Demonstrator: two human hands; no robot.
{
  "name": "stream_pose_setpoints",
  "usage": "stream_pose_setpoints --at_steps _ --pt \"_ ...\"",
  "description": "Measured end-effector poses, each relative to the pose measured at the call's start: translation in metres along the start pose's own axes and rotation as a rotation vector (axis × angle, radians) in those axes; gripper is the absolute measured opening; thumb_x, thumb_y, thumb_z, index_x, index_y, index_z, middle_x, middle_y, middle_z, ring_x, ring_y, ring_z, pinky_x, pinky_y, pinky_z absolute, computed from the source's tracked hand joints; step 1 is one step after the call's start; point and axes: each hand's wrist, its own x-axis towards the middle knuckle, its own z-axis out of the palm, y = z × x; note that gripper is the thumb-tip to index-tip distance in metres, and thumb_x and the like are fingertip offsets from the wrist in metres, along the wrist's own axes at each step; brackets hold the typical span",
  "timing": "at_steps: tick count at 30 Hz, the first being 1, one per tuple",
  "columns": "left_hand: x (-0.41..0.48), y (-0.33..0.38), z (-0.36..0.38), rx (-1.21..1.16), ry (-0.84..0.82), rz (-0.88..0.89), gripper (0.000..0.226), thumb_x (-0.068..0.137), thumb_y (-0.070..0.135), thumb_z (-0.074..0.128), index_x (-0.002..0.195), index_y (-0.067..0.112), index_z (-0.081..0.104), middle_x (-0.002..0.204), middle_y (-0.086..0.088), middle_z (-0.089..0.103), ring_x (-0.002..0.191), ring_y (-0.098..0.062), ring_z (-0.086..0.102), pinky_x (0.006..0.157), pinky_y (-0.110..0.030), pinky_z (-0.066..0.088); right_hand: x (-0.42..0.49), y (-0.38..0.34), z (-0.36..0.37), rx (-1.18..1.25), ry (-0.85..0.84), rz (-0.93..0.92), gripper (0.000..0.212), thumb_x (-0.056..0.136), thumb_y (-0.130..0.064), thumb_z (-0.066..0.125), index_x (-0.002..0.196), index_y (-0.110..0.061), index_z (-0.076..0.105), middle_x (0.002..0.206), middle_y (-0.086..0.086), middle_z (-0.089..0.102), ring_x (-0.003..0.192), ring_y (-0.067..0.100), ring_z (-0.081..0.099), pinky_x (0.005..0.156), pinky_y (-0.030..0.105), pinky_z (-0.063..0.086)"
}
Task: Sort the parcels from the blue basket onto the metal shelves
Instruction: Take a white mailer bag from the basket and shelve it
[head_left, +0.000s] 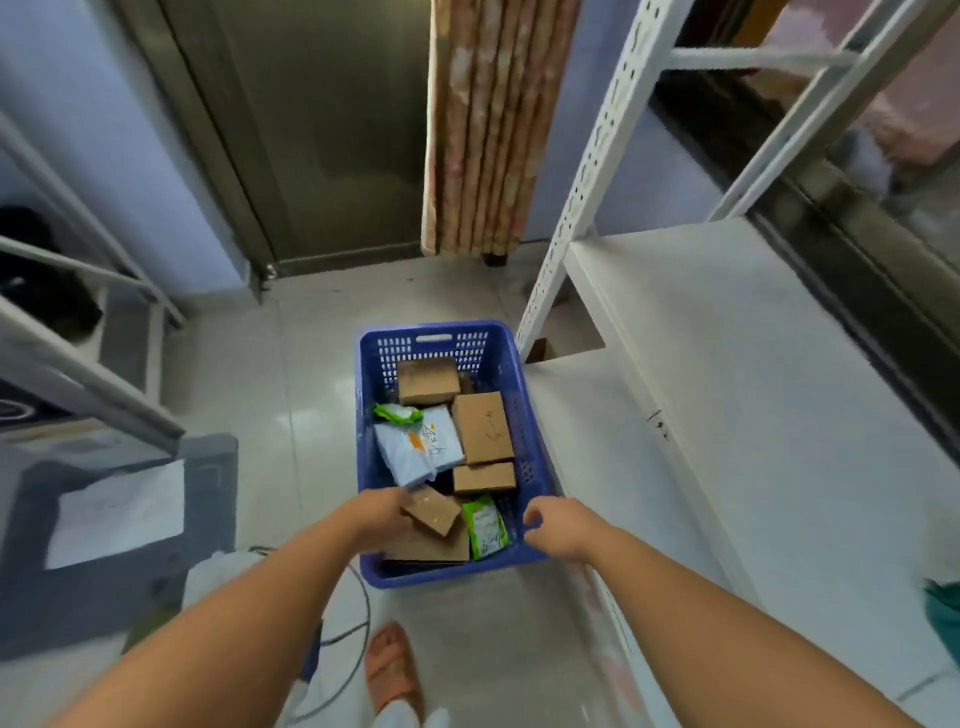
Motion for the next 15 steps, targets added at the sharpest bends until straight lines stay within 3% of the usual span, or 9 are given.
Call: stream_pose_setpoints --at_steps 3,10,13,15 --pt "0.015 -0.044 -0.017 -0.17 0.03 -0.086 0.043 0.095 0.021 0.047 0.138 0.016 0.045 0.136 -0.009 0.052 0.121 -0.025 0.05 0.095 -0.03 0.04 0.028 -0.022 0.009 -0.027 -0.066 -0.002 0.032 0.092 -0.025 0.051 0.123 -0.015 0.055 0.126 0.009 0.058 0.113 0.026 0.055 0.092 0.033 0.046" --pt "0.057 -0.082 -0.028 -0.222 -0.09 -0.164 0.043 0.097 0.025 0.045 0.14 0.017 0.042 0.145 -0.008 0.043 0.13 -0.025 0.042 0.102 -0.031 0.036 0.086 -0.043 0.008 -0.049 -0.199 -0.016 0.037 0.091 -0.025 0.054 0.128 -0.018 0.053 0.128 0.008 0.056 0.114 0.025 0.054 0.092 0.033 0.047" --pt "0.078 -0.085 -0.022 -0.371 -0.105 -0.225 0.04 0.095 0.022 0.048 0.135 0.016 0.048 0.14 -0.009 0.048 0.124 -0.026 0.048 0.1 -0.031 0.041 0.115 -0.047 0.005 -0.088 -0.224 -0.037 0.035 0.091 -0.023 0.051 0.126 -0.018 0.052 0.125 0.008 0.057 0.111 0.025 0.055 0.088 0.034 0.048" --pt "0.094 -0.084 -0.011 -0.561 -0.097 -0.293 0.038 0.094 0.019 0.048 0.132 0.015 0.05 0.133 -0.011 0.052 0.112 -0.027 0.056 0.09 -0.033 0.047 0.144 -0.05 0.008 -0.072 -0.231 -0.07 0.034 0.09 -0.023 0.05 0.124 -0.017 0.052 0.124 0.009 0.058 0.109 0.026 0.054 0.085 0.033 0.046"
